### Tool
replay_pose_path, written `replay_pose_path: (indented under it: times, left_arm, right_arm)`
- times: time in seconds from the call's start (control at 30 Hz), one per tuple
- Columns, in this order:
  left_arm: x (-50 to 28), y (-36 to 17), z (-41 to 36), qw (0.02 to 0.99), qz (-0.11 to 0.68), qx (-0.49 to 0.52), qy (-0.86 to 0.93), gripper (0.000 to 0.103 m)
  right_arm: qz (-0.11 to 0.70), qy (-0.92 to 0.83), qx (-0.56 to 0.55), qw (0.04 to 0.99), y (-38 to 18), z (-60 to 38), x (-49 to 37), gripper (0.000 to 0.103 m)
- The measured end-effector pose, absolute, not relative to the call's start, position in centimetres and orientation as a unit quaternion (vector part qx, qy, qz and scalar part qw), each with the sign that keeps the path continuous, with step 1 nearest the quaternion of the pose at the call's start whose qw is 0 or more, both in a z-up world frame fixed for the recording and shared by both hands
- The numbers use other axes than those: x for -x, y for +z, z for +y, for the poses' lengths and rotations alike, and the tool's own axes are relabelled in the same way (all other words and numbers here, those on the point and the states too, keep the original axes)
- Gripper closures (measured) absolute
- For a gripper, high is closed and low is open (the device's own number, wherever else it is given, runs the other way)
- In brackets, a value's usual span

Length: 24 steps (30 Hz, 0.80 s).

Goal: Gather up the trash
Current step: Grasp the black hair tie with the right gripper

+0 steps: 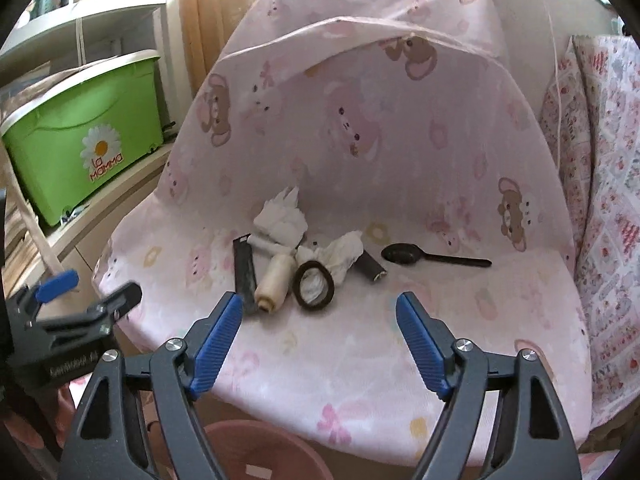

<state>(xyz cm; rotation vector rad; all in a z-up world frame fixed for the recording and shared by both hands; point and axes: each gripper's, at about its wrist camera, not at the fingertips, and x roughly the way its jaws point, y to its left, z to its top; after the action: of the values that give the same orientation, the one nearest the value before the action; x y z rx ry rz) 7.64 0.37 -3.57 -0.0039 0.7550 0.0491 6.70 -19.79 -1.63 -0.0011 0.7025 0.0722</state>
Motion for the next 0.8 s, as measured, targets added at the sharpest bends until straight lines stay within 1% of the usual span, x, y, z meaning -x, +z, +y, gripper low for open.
replay_pose_path:
  times: [0.03,0.1,0.17,0.2,0.23,0.3,0.37,0.4,0.5,0.53,0.57,0.63,0.8]
  left_arm:
    - [-7.8,-3.7,0.3,0.927,0.373,0.001,0.023,0.001]
    - [-8.0,-4.0,0.2,0.925,0.378,0.004,0.021,0.001]
    - [-8.2,-4.2,0.1,0.924,0.382,0.006,0.02,0.001]
    - [-8.3,-4.3,0.0,0.924,0.383,0.005,0.019,0.001]
    - [-8.3,-4.4,0.0,0.924,0.382,0.004,0.02,0.001]
    - [-8.4,-4.4,-0.2,0.925,0.38,-0.002,0.02,0.001]
    - [-8.5,-4.4,-0.4,0.925,0.379,-0.009,0.019,0.001]
    - [-8.5,-4.5,-0.5,0.925,0.379,-0.01,0.018,0.001]
    - [-8.5,-4.5,-0.7,0.926,0.378,-0.01,0.013,0.001]
    - [-8.6,-4.4,-0.8,0.926,0.377,-0.011,0.012,0.001]
    - [-8.6,-4.5,-0.8,0.926,0.377,-0.011,0.01,0.001]
    - [-8.6,-4.5,-1.1,0.926,0.376,-0.011,0.007,0.001]
    - [-8.7,-4.7,-1.7,0.926,0.376,-0.026,0.012,0.001]
  right_arm:
    - [0.349,0.038,-0.005,0.936,-1.7,-20.1,-7.2,0.022]
    - [0.367,0.05,-0.023,0.929,-2.2,-20.8,-8.5,0.032]
    - [0.386,0.055,-0.041,0.92,-2.8,-21.3,-9.7,0.055]
    - [0.399,0.059,-0.057,0.913,-3.4,-21.8,-10.4,0.061]
    - [0.406,0.06,-0.071,0.909,-3.8,-22.1,-11.0,0.069]
    - [0.416,0.061,-0.098,0.902,-4.7,-22.8,-11.8,0.07]
    - [0.424,0.063,-0.116,0.896,-5.4,-23.2,-12.4,0.077]
    - [0.428,0.067,-0.124,0.893,-5.7,-23.4,-12.7,0.078]
    - [0.432,0.071,-0.137,0.889,-6.3,-23.6,-13.2,0.079]
    - [0.432,0.073,-0.139,0.888,-6.5,-23.6,-13.3,0.082]
    - [0.434,0.075,-0.141,0.887,-6.5,-23.6,-13.4,0.088]
    - [0.447,0.091,-0.144,0.878,-6.8,-23.5,-13.7,0.096]
    - [0.439,0.098,-0.138,0.882,-6.2,-22.9,-13.0,0.099]
